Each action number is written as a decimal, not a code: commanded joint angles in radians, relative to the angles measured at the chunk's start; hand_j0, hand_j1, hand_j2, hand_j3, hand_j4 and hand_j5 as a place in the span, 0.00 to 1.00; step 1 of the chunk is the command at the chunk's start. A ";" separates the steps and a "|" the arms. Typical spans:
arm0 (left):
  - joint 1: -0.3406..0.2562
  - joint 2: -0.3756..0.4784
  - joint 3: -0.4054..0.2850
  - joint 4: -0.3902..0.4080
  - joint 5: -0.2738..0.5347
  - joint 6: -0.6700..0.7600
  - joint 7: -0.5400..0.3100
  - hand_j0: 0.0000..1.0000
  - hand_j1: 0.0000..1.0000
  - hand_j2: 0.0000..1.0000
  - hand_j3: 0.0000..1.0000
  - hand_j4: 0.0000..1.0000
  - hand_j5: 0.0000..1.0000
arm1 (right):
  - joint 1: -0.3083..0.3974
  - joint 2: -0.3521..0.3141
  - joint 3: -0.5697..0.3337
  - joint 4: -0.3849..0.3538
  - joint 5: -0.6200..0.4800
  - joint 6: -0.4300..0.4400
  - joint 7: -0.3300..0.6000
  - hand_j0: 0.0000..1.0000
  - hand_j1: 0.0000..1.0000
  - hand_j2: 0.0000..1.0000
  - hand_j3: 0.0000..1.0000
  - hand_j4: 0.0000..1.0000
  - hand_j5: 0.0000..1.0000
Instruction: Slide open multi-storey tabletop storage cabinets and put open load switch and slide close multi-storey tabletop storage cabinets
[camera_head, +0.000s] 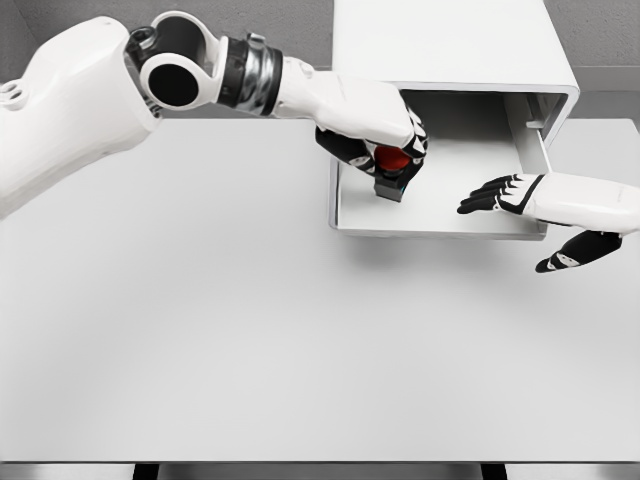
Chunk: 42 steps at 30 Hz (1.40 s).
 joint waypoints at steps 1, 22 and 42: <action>0.000 -0.003 -0.001 0.006 0.005 0.003 0.001 0.39 0.39 0.39 0.39 0.39 0.39 | 0.000 0.000 -0.001 0.000 -0.007 0.002 0.000 1.00 1.00 1.00 1.00 1.00 1.00; -0.005 0.002 0.011 -0.037 -0.040 0.003 0.001 0.38 0.38 0.38 0.38 0.38 0.38 | 0.000 -0.002 -0.001 0.000 -0.007 0.002 0.000 1.00 1.00 1.00 1.00 1.00 1.00; -0.005 0.000 0.015 -0.025 -0.041 0.003 0.001 0.84 0.84 0.84 0.84 0.84 0.84 | 0.000 -0.002 -0.001 0.000 -0.007 0.002 -0.002 1.00 1.00 1.00 1.00 1.00 1.00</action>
